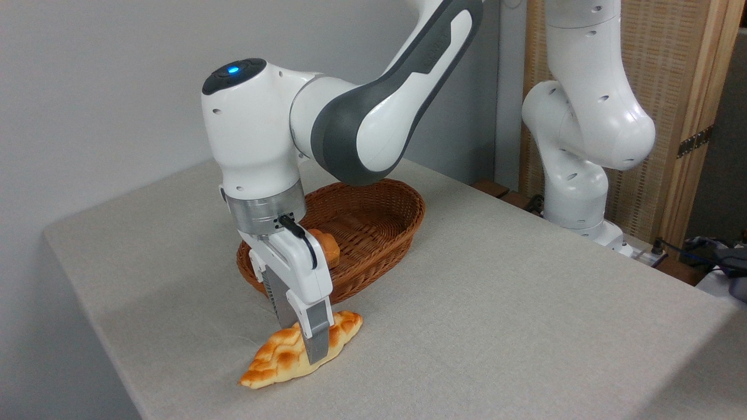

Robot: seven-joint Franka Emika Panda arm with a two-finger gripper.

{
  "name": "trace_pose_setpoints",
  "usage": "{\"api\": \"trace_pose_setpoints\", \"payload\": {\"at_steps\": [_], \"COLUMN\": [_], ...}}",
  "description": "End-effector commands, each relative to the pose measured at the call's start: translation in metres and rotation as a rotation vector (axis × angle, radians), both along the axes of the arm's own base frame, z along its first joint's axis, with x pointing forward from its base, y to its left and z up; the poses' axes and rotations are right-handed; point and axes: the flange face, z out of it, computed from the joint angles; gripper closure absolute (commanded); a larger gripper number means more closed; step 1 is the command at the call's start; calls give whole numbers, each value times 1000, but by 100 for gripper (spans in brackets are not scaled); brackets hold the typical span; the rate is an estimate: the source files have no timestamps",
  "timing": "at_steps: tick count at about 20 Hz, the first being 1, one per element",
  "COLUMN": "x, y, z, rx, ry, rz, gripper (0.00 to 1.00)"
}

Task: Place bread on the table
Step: 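Carry the braided roll out of the basket and lower it onto the table, then open the gripper to release the roll and raise it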

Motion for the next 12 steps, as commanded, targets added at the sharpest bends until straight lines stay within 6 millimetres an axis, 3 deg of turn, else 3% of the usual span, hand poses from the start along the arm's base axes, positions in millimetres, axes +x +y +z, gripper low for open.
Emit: {"api": "trace_pose_setpoints", "payload": {"at_steps": [1,5,8,12], "x": [-1,1,1,-11], "y": [4,22,42,40], "z": [8,39,82,136], "rx": [5,-39,-97,-145], "ry": [-10,-36,-49,-42], "rz": [28,86,152,186], "gripper": [0,0,0,0]}}
